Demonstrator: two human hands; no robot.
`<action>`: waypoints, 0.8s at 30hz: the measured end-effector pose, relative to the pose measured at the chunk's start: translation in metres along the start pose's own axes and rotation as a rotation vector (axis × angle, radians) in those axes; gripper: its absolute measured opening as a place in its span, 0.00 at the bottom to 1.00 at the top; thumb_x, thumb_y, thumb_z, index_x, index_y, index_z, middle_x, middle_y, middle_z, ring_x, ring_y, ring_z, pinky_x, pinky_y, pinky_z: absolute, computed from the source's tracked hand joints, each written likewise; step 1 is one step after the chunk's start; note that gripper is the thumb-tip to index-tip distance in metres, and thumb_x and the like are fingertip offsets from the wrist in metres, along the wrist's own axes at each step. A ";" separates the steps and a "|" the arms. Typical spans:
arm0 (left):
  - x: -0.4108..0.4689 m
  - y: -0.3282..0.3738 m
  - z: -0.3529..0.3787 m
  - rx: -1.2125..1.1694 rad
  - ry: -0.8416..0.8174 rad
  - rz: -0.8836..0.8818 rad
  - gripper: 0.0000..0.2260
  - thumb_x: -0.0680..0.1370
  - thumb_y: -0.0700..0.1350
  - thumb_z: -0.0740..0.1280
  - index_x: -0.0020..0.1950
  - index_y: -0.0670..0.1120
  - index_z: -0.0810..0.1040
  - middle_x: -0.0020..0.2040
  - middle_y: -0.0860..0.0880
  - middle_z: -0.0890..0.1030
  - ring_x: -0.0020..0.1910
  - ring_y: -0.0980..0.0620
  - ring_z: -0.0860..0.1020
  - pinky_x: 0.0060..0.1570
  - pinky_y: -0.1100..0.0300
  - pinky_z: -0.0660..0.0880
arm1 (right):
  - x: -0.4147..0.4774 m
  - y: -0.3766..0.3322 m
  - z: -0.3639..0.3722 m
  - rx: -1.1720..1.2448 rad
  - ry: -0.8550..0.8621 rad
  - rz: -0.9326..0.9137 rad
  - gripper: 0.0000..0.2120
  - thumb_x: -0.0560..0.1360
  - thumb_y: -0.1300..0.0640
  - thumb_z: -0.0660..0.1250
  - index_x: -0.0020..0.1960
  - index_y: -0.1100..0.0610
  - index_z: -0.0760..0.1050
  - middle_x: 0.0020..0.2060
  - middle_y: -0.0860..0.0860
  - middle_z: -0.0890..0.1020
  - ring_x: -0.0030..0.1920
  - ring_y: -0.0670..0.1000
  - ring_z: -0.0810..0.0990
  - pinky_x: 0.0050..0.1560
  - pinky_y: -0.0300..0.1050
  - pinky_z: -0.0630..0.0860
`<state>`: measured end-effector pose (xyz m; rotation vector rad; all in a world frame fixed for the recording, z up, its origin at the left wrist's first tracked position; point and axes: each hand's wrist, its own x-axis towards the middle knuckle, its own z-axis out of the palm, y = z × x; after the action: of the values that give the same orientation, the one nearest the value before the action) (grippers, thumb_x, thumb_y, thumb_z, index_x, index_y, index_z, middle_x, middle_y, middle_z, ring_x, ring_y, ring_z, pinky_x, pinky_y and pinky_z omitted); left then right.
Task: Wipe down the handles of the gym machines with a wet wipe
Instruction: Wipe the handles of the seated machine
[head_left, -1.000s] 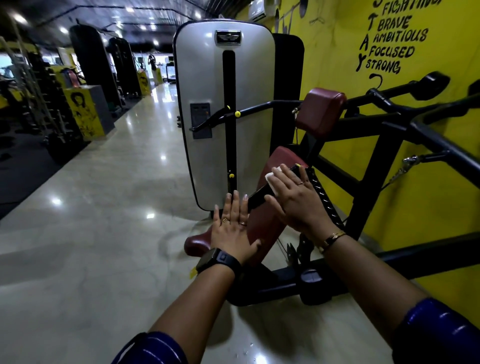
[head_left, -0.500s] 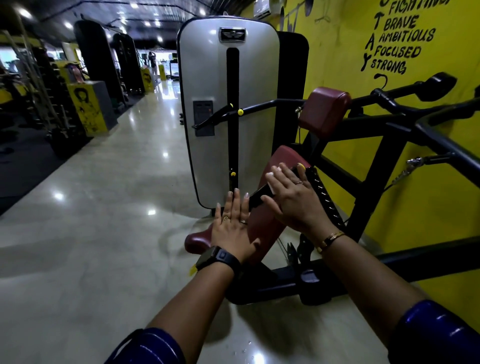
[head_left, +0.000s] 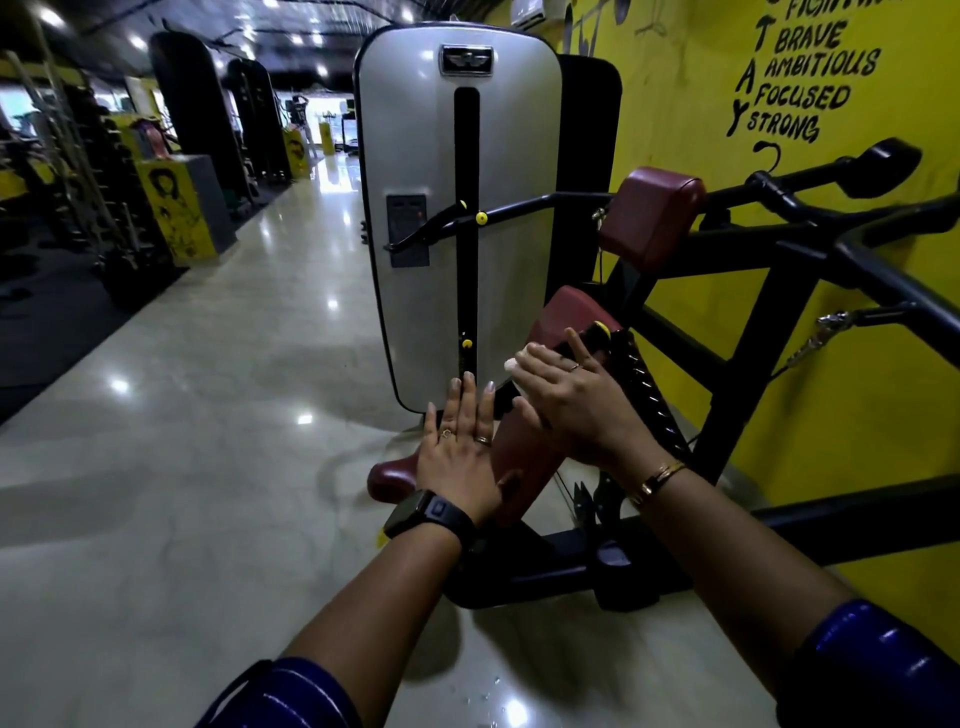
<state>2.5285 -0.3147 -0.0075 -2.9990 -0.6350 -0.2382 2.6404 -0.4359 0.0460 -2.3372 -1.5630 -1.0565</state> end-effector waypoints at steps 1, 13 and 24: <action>0.000 0.000 0.000 -0.011 0.003 0.000 0.49 0.77 0.66 0.56 0.69 0.45 0.18 0.72 0.42 0.22 0.71 0.47 0.24 0.74 0.45 0.34 | -0.002 0.003 -0.001 -0.001 0.071 -0.009 0.22 0.77 0.49 0.54 0.60 0.57 0.80 0.59 0.54 0.81 0.63 0.52 0.78 0.74 0.56 0.51; -0.001 0.001 -0.002 -0.016 -0.004 0.000 0.46 0.79 0.65 0.55 0.70 0.43 0.21 0.74 0.42 0.25 0.71 0.48 0.24 0.75 0.45 0.36 | -0.005 -0.002 0.000 0.023 -0.056 -0.081 0.24 0.75 0.48 0.54 0.64 0.57 0.77 0.62 0.54 0.79 0.66 0.54 0.75 0.72 0.60 0.59; -0.001 0.000 -0.004 -0.047 -0.011 0.000 0.46 0.79 0.63 0.56 0.68 0.44 0.19 0.73 0.43 0.24 0.71 0.49 0.24 0.76 0.44 0.39 | -0.001 -0.013 0.000 -0.052 -0.121 -0.110 0.25 0.77 0.52 0.49 0.64 0.58 0.77 0.63 0.55 0.79 0.66 0.55 0.75 0.73 0.54 0.55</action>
<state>2.5268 -0.3162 -0.0035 -3.0473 -0.6393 -0.2401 2.6286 -0.4309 0.0419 -2.4159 -1.7459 -1.0068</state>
